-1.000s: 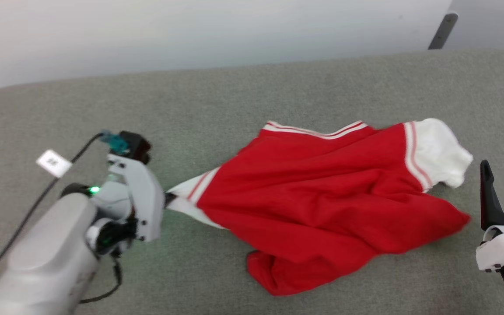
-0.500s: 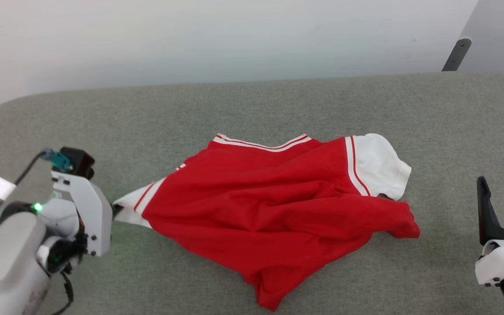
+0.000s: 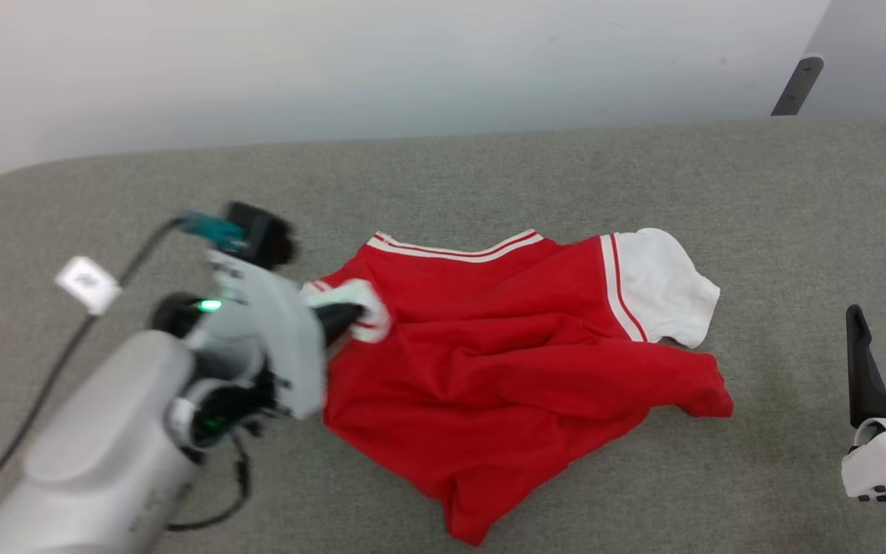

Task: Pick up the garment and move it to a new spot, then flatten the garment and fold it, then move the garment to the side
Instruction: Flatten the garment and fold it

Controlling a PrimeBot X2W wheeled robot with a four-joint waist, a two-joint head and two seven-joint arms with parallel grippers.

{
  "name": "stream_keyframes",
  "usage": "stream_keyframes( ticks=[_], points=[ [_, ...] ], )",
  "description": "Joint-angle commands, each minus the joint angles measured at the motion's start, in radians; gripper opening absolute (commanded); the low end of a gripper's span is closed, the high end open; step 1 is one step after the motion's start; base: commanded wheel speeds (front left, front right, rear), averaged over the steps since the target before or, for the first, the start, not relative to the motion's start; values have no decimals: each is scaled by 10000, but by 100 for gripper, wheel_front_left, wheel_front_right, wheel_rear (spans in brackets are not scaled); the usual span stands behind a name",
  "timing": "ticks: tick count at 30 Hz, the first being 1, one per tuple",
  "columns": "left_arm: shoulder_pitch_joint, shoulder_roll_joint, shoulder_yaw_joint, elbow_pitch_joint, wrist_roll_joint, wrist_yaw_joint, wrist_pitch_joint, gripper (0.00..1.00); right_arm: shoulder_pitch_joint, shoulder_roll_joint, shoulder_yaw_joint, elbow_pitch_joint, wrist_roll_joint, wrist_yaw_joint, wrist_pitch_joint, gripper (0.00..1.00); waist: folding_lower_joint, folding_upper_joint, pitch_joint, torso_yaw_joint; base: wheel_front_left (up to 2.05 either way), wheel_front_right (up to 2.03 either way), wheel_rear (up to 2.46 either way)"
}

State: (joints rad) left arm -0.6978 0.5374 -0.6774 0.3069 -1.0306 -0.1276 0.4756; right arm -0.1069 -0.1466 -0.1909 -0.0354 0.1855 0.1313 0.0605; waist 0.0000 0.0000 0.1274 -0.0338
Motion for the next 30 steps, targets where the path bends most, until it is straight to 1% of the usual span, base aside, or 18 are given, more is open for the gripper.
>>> stream_keyframes(
  ticks=[1, 4, 8, 11, 15, 16, 17, 18, 19, 20, 21, 24, 27, 30],
  points=[
    [-67, -51, -66, -134, -65, -22, 53, 0, 61, -6, -33, 3, 58, -10, -60, 100, 0, 0, 23, -27, 0, 0, 0],
    [36, -365, -397, -864, -438, -23, 370, 0, 4, 15, -103, 21, 97, -10, -109, 100, 0, 0, 88, -115, 0, 0, 0],
    [350, -530, -1091, -1411, -493, -24, 850, 0, -37, 103, -177, 53, 125, -10, -161, 100, 0, 0, 163, -234, 0, 0, 0],
    [551, -619, -1540, -1388, -217, -25, 936, 0, -86, 181, -190, 68, 148, -10, -214, 100, 0, 0, 226, -319, 0, 0, 0],
    [802, -758, -2044, -921, 332, -26, 597, 0, -137, 269, -153, 147, 158, -10, -250, 100, 0, 0, 304, -408, 0, 0, 0],
    [822, -774, -2173, -742, 523, -24, 470, 14, -165, 276, -140, 182, 158, -10, -278, 100, 0, 0, 324, -423, 0, 0, 0],
    [865, -835, -2277, -563, 623, -24, 377, 25, -186, 273, -139, 216, 153, -10, -300, 100, 0, 0, 337, -425, 0, 0, 0],
    [910, -923, -2319, -363, 633, -24, 275, 30, -195, 276, -144, 246, 151, -10, -324, 100, 0, 0, 341, -420, 0, 0, 0],
    [888, -967, -2354, -207, 697, -26, 173, 38, -193, 280, -152, 270, 148, -10, -334, 100, 0, 0, 342, -413, 0, 0, 0],
    [822, -976, -2415, -76, 832, -24, 78, 63, -197, 284, -166, 293, 147, -10, -344, 100, 0, 0, 337, -402, 0, 0, 0],
    [795, -1003, -2413, 65, 834, -25, 8, 100, -208, 279, -178, 302, 149, -10, -330, 100, 0, 0, 327, -391, 0, 0, 0],
    [686, -1007, -2372, 157, 714, -25, -35, 100, -205, 240, -224, 295, 125, -10, -328, 100, 0, 0, 256, -337, 0, 0, 0],
    [588, -739, -2280, -20, 560, -23, 184, 100, -109, 212, -269, 278, 113, -10, -304, 100, 0, 0, 129, -252, 0, 0, 0],
    [504, -460, -2014, -497, 232, 114, 463, 100, 2, 227, -290, 242, 116, -10, -281, 100, 0, 0, -17, -179, 0, 0, 0]
  ],
)
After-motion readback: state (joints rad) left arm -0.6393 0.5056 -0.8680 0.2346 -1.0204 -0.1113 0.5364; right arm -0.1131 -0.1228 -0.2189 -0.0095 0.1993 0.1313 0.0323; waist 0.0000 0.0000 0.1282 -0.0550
